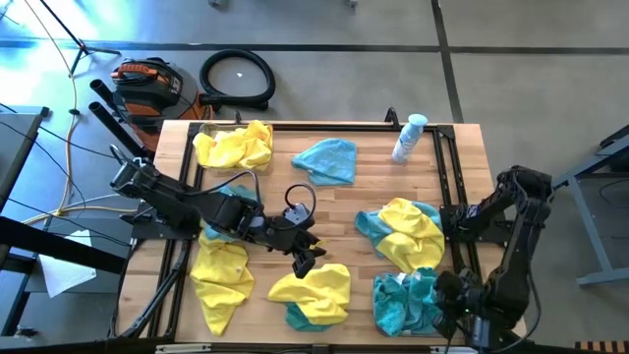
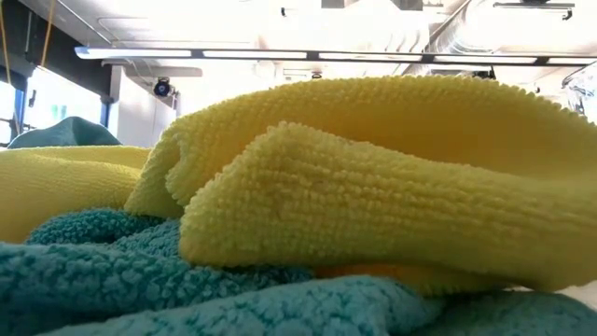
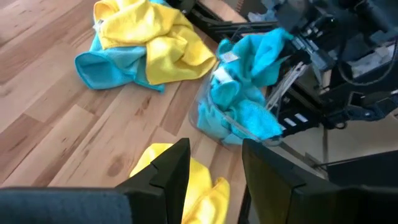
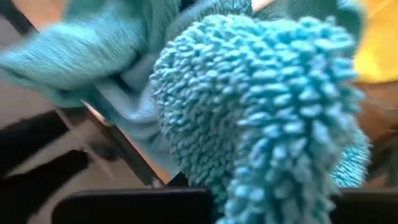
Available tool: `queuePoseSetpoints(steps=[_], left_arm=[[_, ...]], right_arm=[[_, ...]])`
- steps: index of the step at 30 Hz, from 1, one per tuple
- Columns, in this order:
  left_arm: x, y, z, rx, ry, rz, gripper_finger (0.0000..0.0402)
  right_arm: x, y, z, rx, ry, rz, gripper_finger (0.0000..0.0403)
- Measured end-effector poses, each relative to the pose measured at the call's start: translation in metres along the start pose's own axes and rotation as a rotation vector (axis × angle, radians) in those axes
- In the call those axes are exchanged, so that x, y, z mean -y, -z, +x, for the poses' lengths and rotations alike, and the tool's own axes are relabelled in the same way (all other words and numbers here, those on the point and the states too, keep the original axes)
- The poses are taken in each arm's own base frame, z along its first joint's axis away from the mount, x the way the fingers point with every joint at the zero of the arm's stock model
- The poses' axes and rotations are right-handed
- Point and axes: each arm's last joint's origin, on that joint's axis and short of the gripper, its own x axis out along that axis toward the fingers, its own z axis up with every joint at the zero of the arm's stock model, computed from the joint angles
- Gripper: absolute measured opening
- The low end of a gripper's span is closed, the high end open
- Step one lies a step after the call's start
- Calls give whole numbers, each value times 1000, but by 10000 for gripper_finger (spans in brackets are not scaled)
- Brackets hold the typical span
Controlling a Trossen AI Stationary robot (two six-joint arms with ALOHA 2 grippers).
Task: Sort microfiber towel by color & place in baskets
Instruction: Put the blue towel into the bottom transparent bin
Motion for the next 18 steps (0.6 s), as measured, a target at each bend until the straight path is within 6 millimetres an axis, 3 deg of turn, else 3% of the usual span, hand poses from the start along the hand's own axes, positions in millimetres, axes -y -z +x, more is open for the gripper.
queuePoseSetpoints(steps=[8, 18], left_arm=[[-1, 2, 6, -5, -14, -14, 135], [-1, 4, 12, -13, -27, -10, 135]], right_arm=[[21, 7, 55, -205, 12, -85, 3], [28, 6, 61, -206, 48, -135, 15]])
